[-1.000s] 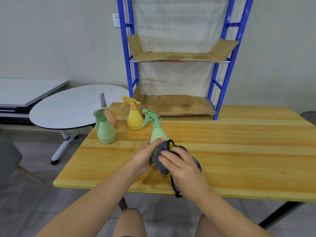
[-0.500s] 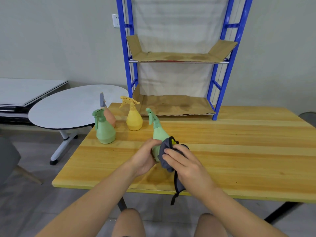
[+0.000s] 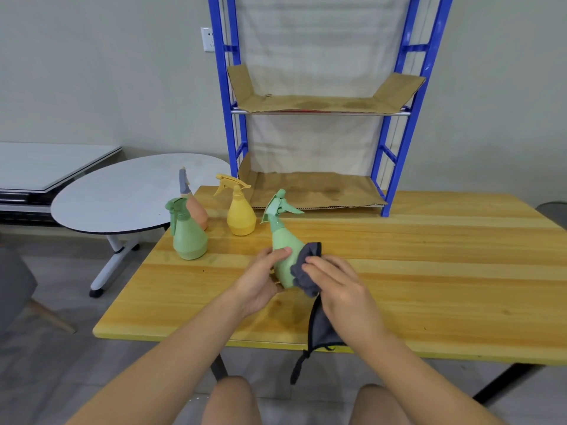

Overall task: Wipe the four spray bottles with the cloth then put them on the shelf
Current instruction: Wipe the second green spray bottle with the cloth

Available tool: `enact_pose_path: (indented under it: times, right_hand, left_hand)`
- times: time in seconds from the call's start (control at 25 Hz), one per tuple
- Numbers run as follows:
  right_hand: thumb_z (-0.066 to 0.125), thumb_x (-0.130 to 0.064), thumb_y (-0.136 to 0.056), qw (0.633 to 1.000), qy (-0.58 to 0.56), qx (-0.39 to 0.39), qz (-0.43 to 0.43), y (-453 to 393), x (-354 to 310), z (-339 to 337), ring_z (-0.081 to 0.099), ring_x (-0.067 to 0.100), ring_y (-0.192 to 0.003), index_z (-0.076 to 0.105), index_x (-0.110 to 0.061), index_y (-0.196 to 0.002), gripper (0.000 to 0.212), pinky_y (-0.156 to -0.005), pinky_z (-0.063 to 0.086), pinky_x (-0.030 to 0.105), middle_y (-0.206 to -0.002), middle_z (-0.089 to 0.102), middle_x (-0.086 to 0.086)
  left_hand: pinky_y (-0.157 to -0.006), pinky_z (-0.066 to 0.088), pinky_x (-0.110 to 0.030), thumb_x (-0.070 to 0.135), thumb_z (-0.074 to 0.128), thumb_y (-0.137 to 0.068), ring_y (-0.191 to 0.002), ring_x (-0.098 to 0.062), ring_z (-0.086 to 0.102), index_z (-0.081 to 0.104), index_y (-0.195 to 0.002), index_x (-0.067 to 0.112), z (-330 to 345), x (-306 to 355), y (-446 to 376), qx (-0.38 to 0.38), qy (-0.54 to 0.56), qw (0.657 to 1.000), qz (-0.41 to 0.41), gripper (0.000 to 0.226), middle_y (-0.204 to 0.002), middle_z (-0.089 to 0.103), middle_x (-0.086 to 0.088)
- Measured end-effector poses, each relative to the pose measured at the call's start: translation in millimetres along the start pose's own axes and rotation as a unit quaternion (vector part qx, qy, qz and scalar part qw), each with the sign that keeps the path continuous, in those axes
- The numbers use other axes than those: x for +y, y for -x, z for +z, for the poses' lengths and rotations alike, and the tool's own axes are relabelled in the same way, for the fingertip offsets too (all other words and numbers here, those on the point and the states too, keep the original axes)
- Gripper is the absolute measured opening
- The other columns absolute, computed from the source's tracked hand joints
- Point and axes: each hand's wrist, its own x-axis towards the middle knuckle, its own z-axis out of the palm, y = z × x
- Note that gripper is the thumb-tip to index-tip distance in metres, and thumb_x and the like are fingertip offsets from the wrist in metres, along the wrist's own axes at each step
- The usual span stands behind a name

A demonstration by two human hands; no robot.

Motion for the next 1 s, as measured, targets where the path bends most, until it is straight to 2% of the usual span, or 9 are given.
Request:
enact_pose_path:
  times: [0.08,0.24,0.36,0.44,0.52,0.64,0.76,0.88,1.0]
  right_hand:
    - [0.043,-0.005,-0.089,1.000,0.002,0.016,0.008,-3.7,-1.2,-0.2,0.055,0.027,-0.117,0.069,-0.005,-0.118,0.038,-0.102,0.045,0.033,-0.124,0.065,0.004]
    - [0.046,-0.003,-0.089,0.996,0.008,-0.036,-0.078,4.4,-11.3,5.8,0.053,0.026,-0.119,0.067,-0.006,-0.119,0.037,-0.104,0.044,0.033,-0.127,0.063,0.004]
    - [0.042,0.002,-0.082,0.999,-0.025,0.002,0.025,-2.5,0.2,6.3,0.056,0.025,-0.116,0.068,-0.004,-0.119,0.045,-0.103,0.044,0.028,-0.123,0.065,0.005]
    - [0.049,0.010,-0.077,0.998,-0.029,0.009,0.046,-4.0,1.4,5.8,0.055,0.022,-0.116,0.067,-0.004,-0.120,0.049,-0.107,0.039,0.022,-0.122,0.065,0.005]
    - [0.055,0.015,-0.072,0.998,-0.026,0.008,0.053,-3.4,1.7,3.9,0.056,0.023,-0.116,0.067,-0.003,-0.120,0.052,-0.105,0.042,0.025,-0.122,0.065,0.006]
    - [0.055,0.004,-0.087,0.999,0.013,-0.026,-0.029,3.6,-2.3,5.7,0.053,0.025,-0.121,0.066,-0.006,-0.121,0.038,-0.106,0.043,0.032,-0.128,0.063,0.004]
    - [0.033,-0.011,-0.104,0.987,0.049,-0.079,-0.128,16.7,-3.3,18.8,0.048,0.028,-0.131,0.059,-0.011,-0.129,0.036,-0.107,0.044,0.040,-0.136,0.057,0.002]
    - [0.017,-0.019,-0.109,0.985,0.047,-0.109,-0.125,19.2,5.6,24.9,0.043,0.027,-0.136,0.048,-0.014,-0.135,0.041,-0.106,0.043,0.040,-0.140,0.052,-0.001]
    - [0.024,-0.018,-0.108,0.989,0.039,-0.091,-0.112,23.0,6.2,18.4,0.041,0.024,-0.135,0.056,-0.011,-0.133,0.041,-0.109,0.040,0.036,-0.138,0.054,0.000]
  left_hand:
    - [-0.081,0.055,-0.042,0.037,0.080,-0.077,-0.099,-0.028,0.066,0.059,-0.130,0.005,-1.0,-4.5,-0.6,0.006,-0.004,1.000,0.008,0.065,-0.116,0.069,-0.019]
    - [-0.074,0.053,-0.037,0.037,0.084,-0.074,-0.082,-0.023,0.068,0.063,-0.116,0.007,2.4,-10.8,0.1,0.036,-0.022,0.999,0.013,0.056,-0.090,0.071,-0.010]
    - [-0.079,0.053,-0.040,0.033,0.073,-0.088,-0.088,-0.026,0.069,0.063,-0.122,0.006,1.8,-7.4,1.8,0.006,0.027,1.000,-0.004,0.044,-0.102,0.072,-0.014]
    - [-0.083,0.052,-0.043,0.022,0.057,-0.094,-0.095,-0.029,0.066,0.059,-0.127,0.004,-1.2,-0.8,6.5,-0.025,0.063,0.997,-0.032,0.037,-0.112,0.068,-0.017]
    - [-0.079,0.056,-0.043,0.017,0.056,-0.097,-0.097,-0.029,0.065,0.057,-0.130,0.004,-0.7,1.6,8.1,-0.017,0.029,0.999,-0.039,0.036,-0.114,0.068,-0.016]
    - [-0.077,0.059,-0.044,0.027,0.069,-0.094,-0.096,-0.027,0.069,0.061,-0.128,0.010,7.2,1.3,7.6,0.041,-0.056,0.997,-0.020,0.038,-0.108,0.074,-0.012]
    - [-0.100,0.052,-0.055,0.041,0.081,-0.081,-0.112,-0.037,0.068,0.064,-0.124,0.007,9.1,-2.4,3.8,0.092,-0.066,0.993,-0.022,0.057,-0.112,0.075,-0.017]
    - [-0.104,0.050,-0.056,0.046,0.078,-0.084,-0.116,-0.040,0.066,0.067,-0.122,0.004,11.6,-1.1,5.3,0.117,-0.003,0.992,-0.053,0.058,-0.117,0.072,-0.022]
    - [-0.092,0.057,-0.051,0.047,0.069,-0.091,-0.104,-0.037,0.067,0.065,-0.123,0.012,18.1,8.2,8.7,0.118,0.074,0.986,-0.087,0.048,-0.115,0.067,-0.021]
